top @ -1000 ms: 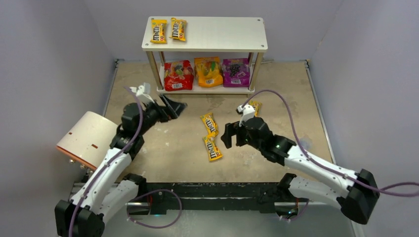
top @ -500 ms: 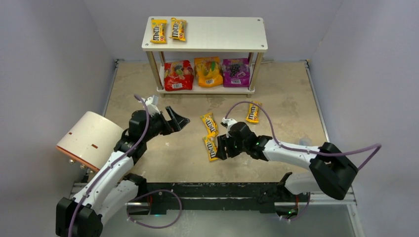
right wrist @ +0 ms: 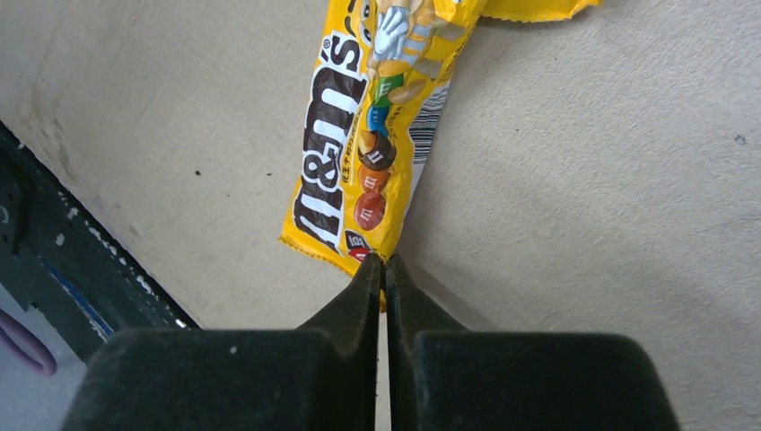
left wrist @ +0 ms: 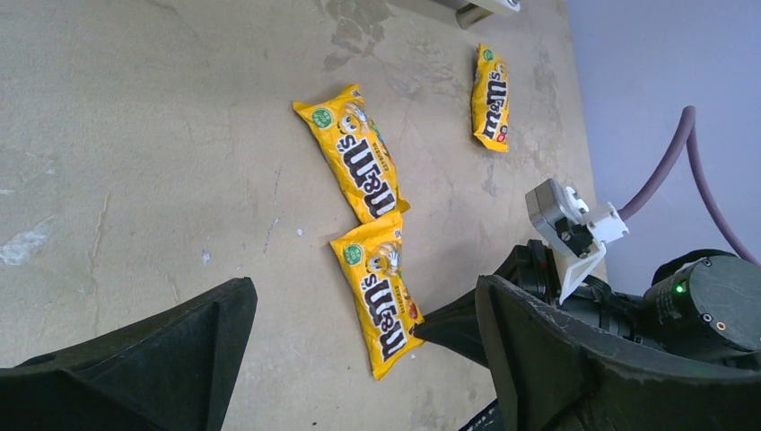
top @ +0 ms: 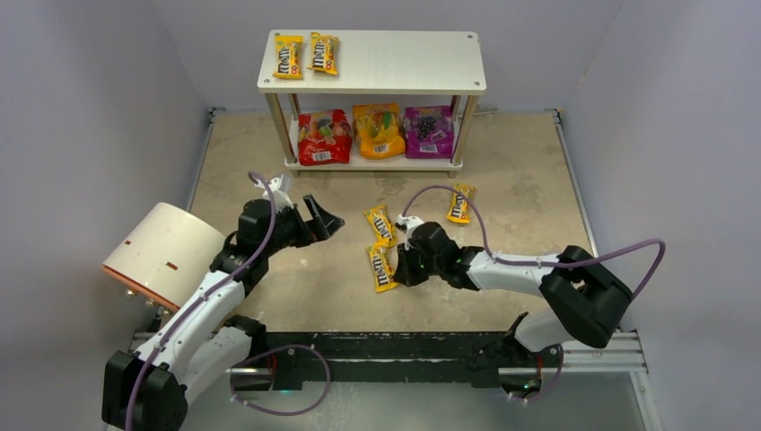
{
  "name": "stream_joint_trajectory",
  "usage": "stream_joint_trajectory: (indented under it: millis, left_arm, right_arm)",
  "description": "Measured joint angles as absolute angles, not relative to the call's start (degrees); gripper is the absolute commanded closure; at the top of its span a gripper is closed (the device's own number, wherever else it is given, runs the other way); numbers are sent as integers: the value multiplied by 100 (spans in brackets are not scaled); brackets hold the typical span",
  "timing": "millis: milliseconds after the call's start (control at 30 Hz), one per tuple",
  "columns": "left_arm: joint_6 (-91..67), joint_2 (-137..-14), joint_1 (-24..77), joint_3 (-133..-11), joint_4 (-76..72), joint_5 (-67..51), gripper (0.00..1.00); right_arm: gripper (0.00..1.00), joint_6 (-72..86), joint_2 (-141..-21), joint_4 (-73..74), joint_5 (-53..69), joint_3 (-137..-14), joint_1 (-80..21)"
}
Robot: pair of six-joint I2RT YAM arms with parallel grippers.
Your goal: Place and organize the candy bags onto the shelf
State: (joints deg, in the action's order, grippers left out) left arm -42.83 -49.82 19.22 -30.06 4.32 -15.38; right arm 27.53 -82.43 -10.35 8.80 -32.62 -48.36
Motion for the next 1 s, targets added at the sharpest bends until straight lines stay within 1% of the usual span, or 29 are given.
stream_joint_trajectory:
  millis: [233,333,467,567,633,833,1000]
  left_arm:
    - [-4217,-5041,1922,-3006,449,-1472,3]
    - [-4174,-5041,1922,-3006,449,-1470,3]
    - [-4088,-5019,1922,-3006,445,-1468,3]
    - [-4073,-4987,1922,-3006,438,-1466,3]
    - [-4060,-4982,1922,-3006,436,-1463,3]
    - [-3966,-5000,1922,-3006,414,-1457,3]
    - [-3935,-5072,1922,-3006,397,-1457,3]
  right_arm:
    - [100,2576,-8040,-915,878,-3330,-4836]
    - [100,2416,-7585,-620,856,-3553,-4836]
    - [100,2187,-6681,-445,823,-3972,-4836]
    - [100,2067,-6084,-370,786,-4429,-4836]
    - [100,1918,-5911,-259,652,-4877,-4836]
    - [100,1135,-6189,-298,51,-6272,-4831]
    - [100,344,-7400,-235,64,-8014,-4436]
